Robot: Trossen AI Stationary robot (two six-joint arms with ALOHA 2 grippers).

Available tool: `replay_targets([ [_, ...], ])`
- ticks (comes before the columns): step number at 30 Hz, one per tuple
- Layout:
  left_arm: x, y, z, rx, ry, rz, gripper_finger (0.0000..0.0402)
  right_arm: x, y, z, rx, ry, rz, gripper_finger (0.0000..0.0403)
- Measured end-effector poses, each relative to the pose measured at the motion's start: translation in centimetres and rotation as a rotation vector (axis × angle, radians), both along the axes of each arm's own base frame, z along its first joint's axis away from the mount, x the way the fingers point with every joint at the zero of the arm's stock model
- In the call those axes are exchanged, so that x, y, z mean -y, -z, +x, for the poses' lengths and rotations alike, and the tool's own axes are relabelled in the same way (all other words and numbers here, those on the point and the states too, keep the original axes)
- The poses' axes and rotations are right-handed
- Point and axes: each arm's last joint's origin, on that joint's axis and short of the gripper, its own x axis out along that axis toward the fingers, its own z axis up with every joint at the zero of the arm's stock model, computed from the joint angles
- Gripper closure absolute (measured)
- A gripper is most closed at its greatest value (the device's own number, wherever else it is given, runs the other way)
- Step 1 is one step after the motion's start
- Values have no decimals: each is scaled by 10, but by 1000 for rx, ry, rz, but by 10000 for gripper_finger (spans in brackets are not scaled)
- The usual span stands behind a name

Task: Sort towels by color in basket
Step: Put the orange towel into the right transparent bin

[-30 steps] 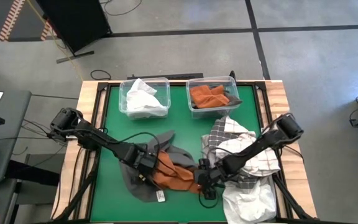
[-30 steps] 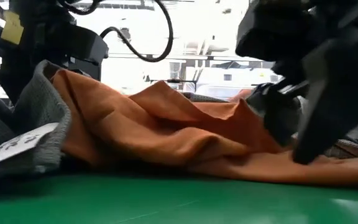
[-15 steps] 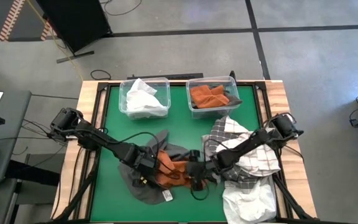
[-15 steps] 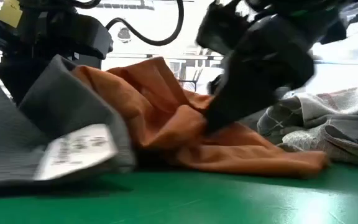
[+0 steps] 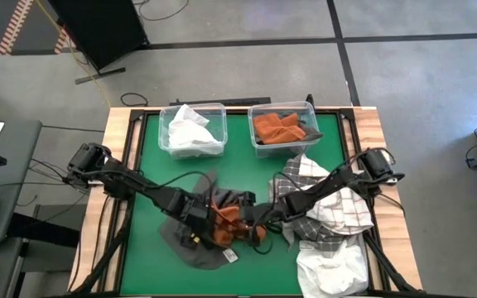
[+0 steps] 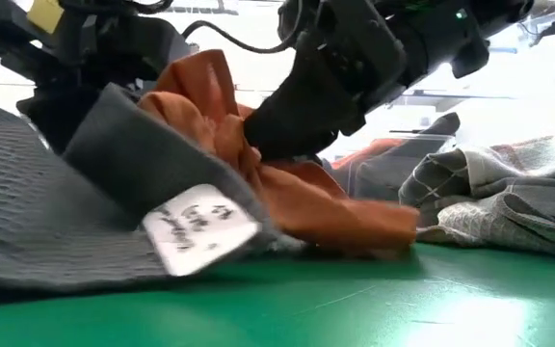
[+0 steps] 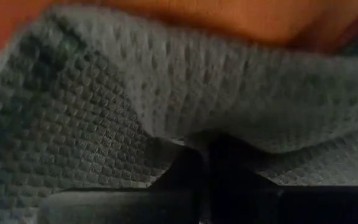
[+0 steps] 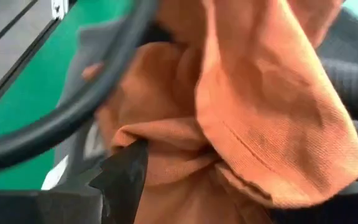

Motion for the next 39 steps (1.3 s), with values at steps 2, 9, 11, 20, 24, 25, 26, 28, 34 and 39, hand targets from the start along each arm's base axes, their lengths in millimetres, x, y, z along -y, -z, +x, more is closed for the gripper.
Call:
replay_targets([
  [2, -1, -1, 3, 25, 10, -3, 400, 3, 1, 3, 20, 9, 5, 92],
  [9, -6, -2, 8, 60, 15, -9, 400, 7, 22, 26, 54, -10, 22, 92],
  [11, -7, -2, 9, 62, 19, -10, 400, 7, 27, 34, 52, -7, 20, 92],
  [20, -7, -3, 10, 79, 43, -7, 400, 16, 20, 58, 101, 26, 8, 101],
  [24, -6, -4, 12, 104, 60, -5, 400, 23, 14, 63, 123, 47, 14, 148],
  [25, -6, -4, 12, 108, 61, -2, 400, 24, 14, 64, 123, 48, 11, 168],
  [26, -6, -4, 12, 112, 59, 1, 400, 24, 13, 64, 124, 46, 10, 191],
  [28, -7, -4, 13, 119, 56, 21, 400, 24, 14, 64, 118, 42, 9, 244],
  [34, -8, -3, 12, 117, 53, 69, 400, 23, 17, 62, 66, 26, -32, 376],
  [39, -9, -2, 11, 107, 38, 103, 383, 18, 23, 57, -1, 19, -39, 376],
])
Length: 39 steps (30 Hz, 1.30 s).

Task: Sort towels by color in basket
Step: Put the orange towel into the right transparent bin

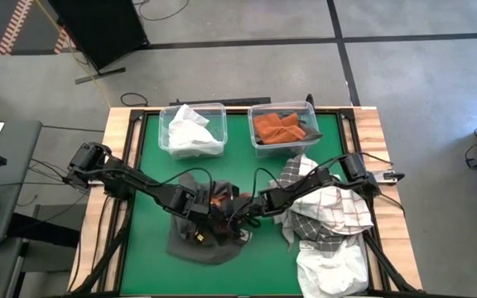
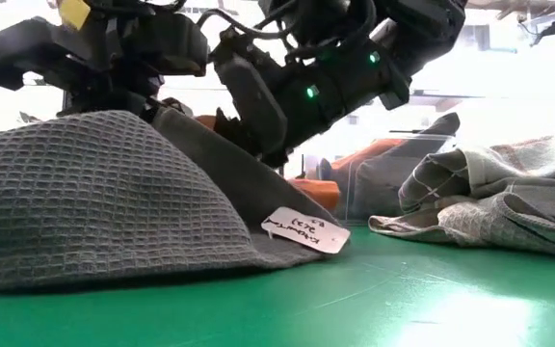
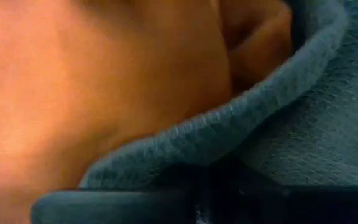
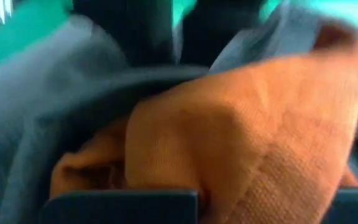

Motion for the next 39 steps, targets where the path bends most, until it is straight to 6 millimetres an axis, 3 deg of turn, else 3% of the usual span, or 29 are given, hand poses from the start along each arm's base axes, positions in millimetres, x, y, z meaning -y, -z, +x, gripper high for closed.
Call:
replay_targets([
  [9, 7, 0, -5, -21, 14, 17, 272, -7, 5, -5, -67, -19, -14, 376],
  [17, 4, -7, -17, -171, -48, 49, 190, -12, 3, -10, -104, -29, -19, 376],
  [25, -6, -30, -34, -148, -139, 118, 178, -14, -6, -17, -148, -39, -32, 376],
  [31, -6, -52, -53, -60, -189, 110, 178, -12, -30, -28, -182, -38, -85, 376],
  [34, -5, -48, -66, -48, -193, 94, 178, -13, -47, -36, -179, -37, -115, 376],
  [39, -5, -24, -81, -20, -228, 51, 178, -12, -78, -53, -190, -41, -144, 376],
])
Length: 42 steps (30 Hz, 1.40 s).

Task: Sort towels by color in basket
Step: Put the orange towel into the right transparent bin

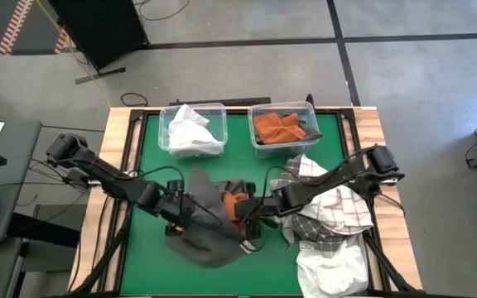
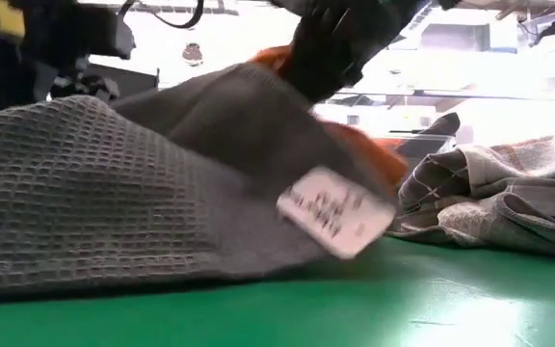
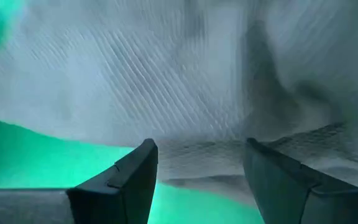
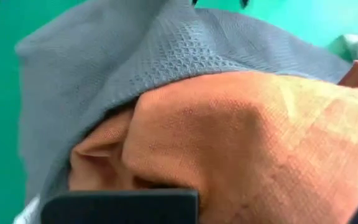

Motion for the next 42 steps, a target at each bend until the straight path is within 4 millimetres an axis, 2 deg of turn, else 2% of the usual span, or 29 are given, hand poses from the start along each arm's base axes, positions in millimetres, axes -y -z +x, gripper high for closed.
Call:
replay_targets([
  [8, 3, 39, 0, 158, 30, -135, 178, 1, -60, -38, 43, -27, 16, 376],
  [13, 1, 52, -3, 197, 37, -147, 178, 5, -102, -66, 140, -27, 41, 376],
  [18, -2, 61, -8, 198, 31, -150, 178, 24, -138, -96, 258, 111, -55, 376],
  [24, -3, 65, -11, 192, 2, -163, 178, 56, -169, -126, 351, 377, -243, 376],
  [28, -4, 68, -13, 184, -15, -168, 178, 84, -177, -141, 334, 506, -297, 376],
  [32, -4, 69, -13, 185, -19, -171, 178, 113, -173, -149, 252, 625, -323, 376],
  [37, -4, 69, -13, 185, -20, -171, 178, 153, -155, -155, 65, 778, -314, 376],
  [42, -4, 69, -13, 188, -20, -173, 178, 192, -132, -146, -71, 862, -198, 376],
])
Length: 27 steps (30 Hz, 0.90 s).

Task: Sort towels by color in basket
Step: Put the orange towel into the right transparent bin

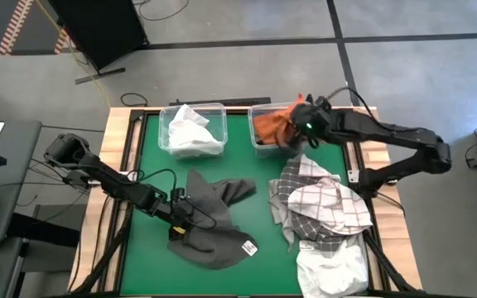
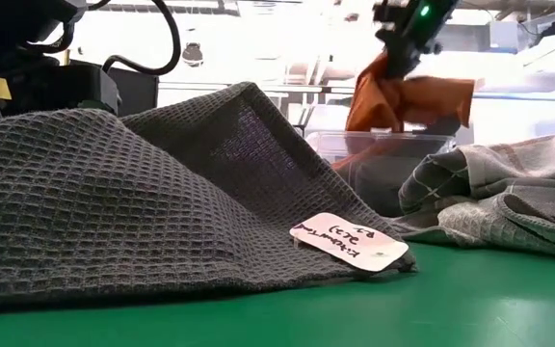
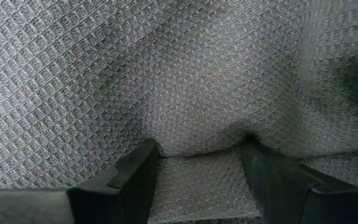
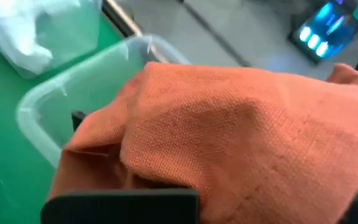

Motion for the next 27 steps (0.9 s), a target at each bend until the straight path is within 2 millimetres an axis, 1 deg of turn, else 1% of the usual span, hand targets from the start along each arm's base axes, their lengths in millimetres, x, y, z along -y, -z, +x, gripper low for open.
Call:
replay_targets([
  [6, 0, 0, 0, 2, -4, -4, 178, 46, 35, 21, 12, 137, 169, 373],
  [9, 0, 0, 0, 2, -4, -5, 178, 68, 54, 27, 28, 222, 241, 370],
  [12, 0, 0, 0, 2, 5, 2, 178, 87, 72, 33, 67, 268, 345, 374],
  [14, 0, 0, 0, 2, 16, 9, 178, 95, 84, 38, 90, 277, 416, 375],
  [17, 0, 0, 0, 3, 28, 17, 178, 104, 102, 44, 81, 310, 472, 374],
  [21, 0, 0, 0, 3, 37, 23, 178, 114, 124, 50, 66, 349, 531, 373],
  [27, 0, 0, 0, 3, 41, 26, 178, 126, 159, 55, 19, 410, 641, 372],
])
